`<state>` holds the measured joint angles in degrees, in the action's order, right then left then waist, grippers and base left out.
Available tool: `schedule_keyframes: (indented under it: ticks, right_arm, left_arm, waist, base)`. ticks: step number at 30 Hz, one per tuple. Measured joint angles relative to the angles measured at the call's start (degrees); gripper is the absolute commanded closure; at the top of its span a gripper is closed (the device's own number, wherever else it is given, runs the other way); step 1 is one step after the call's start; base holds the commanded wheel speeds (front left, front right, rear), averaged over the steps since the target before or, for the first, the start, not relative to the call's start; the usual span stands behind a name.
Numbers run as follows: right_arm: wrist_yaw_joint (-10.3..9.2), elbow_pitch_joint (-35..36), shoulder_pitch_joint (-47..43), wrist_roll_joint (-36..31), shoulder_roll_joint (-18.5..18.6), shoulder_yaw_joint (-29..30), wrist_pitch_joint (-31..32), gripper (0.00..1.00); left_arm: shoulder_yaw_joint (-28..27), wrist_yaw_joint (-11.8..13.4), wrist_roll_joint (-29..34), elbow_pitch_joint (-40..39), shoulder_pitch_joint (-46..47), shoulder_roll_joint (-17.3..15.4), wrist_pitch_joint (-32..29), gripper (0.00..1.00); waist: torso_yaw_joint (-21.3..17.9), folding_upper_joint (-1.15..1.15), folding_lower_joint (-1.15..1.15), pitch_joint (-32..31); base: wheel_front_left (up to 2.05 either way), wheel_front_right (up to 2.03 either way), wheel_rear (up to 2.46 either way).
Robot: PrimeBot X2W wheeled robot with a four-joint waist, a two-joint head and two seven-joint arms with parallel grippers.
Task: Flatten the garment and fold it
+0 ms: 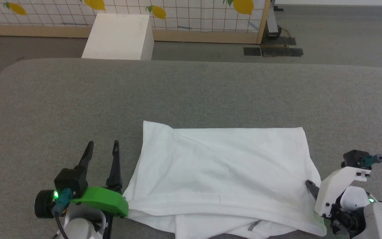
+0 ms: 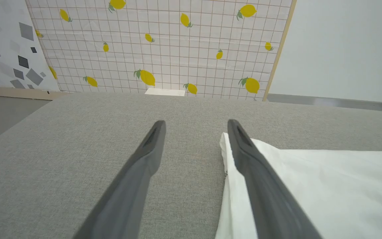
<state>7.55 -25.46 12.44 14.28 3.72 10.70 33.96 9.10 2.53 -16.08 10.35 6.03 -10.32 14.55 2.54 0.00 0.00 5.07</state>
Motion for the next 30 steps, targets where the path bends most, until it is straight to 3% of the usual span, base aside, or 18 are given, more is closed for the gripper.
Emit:
schedule_keyframes:
  ticks: [1,6,14,18,23,30]
  right_arm:
    - [0.0,0.21,-0.02,0.08,-0.01,0.07,-0.02,1.0]
    - [0.02,2.04,-0.83,-0.85,-0.79,1.56,-1.36,1.0]
    - [0.04,7.61,-2.75,-14.82,0.92,14.3,-4.47,1.0]
    - [0.04,9.64,-3.43,-17.15,1.58,16.19,-4.81,1.0]
    - [0.03,16.34,-5.97,-15.52,1.19,11.61,-3.15,1.0]
    - [0.02,36.04,-10.04,-7.75,0.03,-4.91,5.37,1.0]
  left_arm:
    - [-0.25,-0.07,0.09,0.09,0.0,0.19,0.0,0.0]
    - [-1.31,-0.9,0.49,0.31,-0.02,1.08,0.0,0.0]
    - [-2.44,-2.08,0.98,0.6,-0.02,1.88,0.0,0.0]
    - [-2.69,-2.49,1.44,0.6,-0.02,2.6,0.0,0.0]
    - [-3.34,-2.94,2.03,0.63,-0.11,2.88,0.0,0.0]
    - [-3.83,-3.55,3.07,0.82,-0.2,3.13,0.0,0.0]
  waist:
    - [-0.01,0.0,0.0,-0.02]
    - [-0.25,0.0,0.0,-0.12]
    - [-0.26,0.0,0.0,0.58]
    - [0.03,0.0,0.0,0.82]
    - [0.3,0.0,0.0,0.53]
    - [0.84,0.0,0.0,0.31]
  base:
    - [0.0,0.0,0.0]
    - [0.0,0.0,0.0]
    - [0.0,0.0,0.0]
    - [0.0,0.0,0.0]
    - [0.0,0.0,0.0]
    - [0.0,0.0,0.0]
